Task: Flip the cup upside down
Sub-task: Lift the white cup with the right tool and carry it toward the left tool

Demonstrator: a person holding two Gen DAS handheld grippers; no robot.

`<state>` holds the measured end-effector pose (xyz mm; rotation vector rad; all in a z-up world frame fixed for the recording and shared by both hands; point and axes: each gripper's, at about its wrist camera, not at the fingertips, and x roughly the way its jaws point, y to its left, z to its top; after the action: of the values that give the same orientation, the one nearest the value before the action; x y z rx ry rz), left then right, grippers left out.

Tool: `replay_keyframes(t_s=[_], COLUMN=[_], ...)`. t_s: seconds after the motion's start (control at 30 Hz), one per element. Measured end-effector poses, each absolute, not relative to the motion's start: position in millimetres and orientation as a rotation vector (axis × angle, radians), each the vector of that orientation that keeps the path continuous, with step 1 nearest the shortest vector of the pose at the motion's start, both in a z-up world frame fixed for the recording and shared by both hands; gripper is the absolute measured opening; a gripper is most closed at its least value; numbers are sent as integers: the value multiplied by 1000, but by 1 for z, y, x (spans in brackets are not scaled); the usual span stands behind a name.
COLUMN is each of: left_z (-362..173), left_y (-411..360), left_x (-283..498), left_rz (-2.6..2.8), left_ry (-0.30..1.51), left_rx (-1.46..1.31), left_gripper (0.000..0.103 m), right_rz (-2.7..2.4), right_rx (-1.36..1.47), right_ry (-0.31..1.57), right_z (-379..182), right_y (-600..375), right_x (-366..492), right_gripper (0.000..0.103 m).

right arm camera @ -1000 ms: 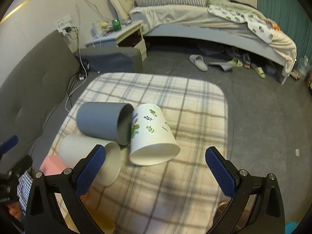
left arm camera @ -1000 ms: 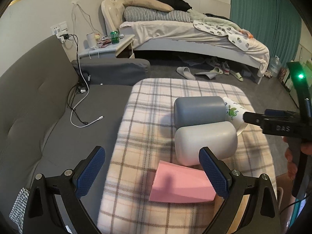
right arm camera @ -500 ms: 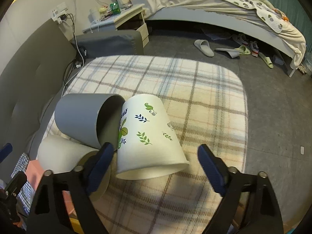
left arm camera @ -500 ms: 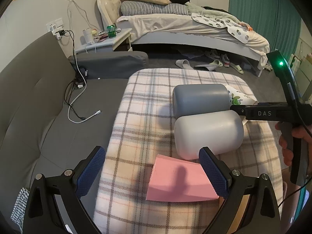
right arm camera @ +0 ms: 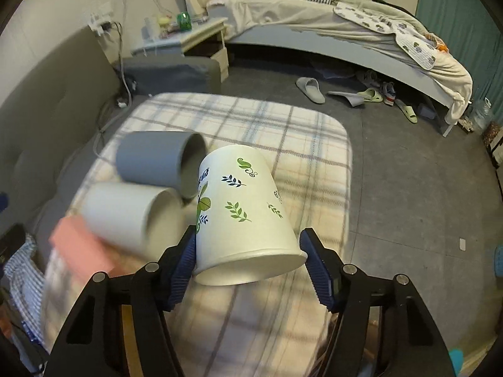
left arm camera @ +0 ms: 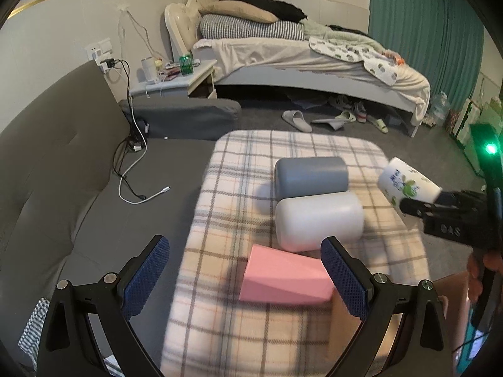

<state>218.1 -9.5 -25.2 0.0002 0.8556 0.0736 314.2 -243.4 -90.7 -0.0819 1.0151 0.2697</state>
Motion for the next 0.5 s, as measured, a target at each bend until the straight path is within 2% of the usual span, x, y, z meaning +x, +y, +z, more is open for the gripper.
replay_keyframes(t_s=[0.23, 0.5], left_z=[12, 21], left_y=[1, 30], left_x=[162, 96], left_rz=[65, 41], left_ry=[803, 781], left_rx=[-25, -28], left_gripper=[100, 100], right_rz=[198, 220], right_rx=[-85, 12], right_ry=[914, 875], right_z=[-25, 9], right_y=[-240, -201], right_x=[216, 105], right_gripper=[65, 65])
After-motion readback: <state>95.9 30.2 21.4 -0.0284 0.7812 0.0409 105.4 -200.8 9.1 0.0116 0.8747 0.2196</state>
